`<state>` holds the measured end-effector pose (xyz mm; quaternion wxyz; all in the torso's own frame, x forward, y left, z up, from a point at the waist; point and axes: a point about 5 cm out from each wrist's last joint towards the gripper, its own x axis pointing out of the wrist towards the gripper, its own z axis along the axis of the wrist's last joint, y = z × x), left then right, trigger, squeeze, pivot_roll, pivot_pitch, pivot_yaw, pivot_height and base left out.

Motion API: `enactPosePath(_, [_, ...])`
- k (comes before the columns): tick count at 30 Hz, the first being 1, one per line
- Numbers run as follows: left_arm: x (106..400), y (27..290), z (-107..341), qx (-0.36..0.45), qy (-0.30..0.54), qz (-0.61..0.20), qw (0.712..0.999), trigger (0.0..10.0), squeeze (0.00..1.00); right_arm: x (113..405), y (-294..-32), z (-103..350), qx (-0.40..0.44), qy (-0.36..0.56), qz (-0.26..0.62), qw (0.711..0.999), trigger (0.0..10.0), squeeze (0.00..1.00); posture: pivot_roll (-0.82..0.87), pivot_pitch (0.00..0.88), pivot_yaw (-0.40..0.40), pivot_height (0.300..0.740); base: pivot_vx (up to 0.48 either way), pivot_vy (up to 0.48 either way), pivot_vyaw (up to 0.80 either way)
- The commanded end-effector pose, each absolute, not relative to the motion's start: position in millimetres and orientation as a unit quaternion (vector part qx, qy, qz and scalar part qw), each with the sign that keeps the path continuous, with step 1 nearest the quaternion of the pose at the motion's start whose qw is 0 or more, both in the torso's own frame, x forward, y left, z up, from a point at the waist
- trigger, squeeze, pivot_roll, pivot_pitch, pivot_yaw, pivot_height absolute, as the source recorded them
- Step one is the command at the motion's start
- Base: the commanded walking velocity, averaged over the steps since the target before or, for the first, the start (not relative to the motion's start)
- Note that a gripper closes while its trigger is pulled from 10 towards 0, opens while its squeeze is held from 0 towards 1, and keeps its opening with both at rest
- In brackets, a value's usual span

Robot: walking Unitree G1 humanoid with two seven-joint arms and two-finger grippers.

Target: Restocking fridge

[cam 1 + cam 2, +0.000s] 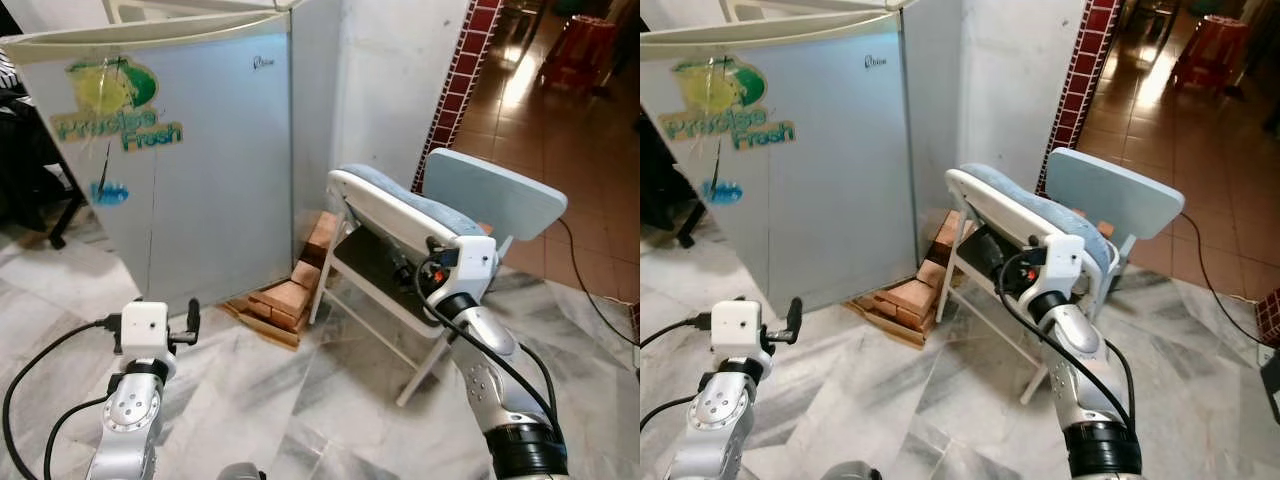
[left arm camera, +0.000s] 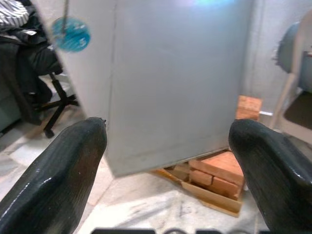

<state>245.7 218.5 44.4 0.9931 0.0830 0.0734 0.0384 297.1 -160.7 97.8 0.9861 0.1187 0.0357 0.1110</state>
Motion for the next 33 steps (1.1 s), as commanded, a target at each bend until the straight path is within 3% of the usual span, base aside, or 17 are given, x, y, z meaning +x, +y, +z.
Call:
enactPosePath(1, [244, 226, 42, 0.092, 0.088, 0.036, 0.991, 10.0, 0.00, 298, -158, 98, 0.121, 0.033, 0.108, 0.986, 10.0, 0.00, 0.02, 0.000, -0.012, 0.740, 0.000, 0.480, 0.00])
enactPosePath(19, [256, 231, 45, 0.112, 0.085, 0.020, 0.990, 10.0, 0.00, 294, -162, 86, 0.150, 0.050, 0.063, 0.985, 10.0, 0.00, 0.01, 0.000, 0.004, 0.740, 0.000, 0.480, -0.77])
enactPosePath(33, [256, 239, 55, 0.143, 0.082, -0.026, 0.986, 10.0, 0.00, 289, -162, 84, 0.137, 0.054, 0.063, 0.987, 10.0, 0.00, 0.01, 0.000, 0.002, 0.740, 0.000, 0.480, 0.00])
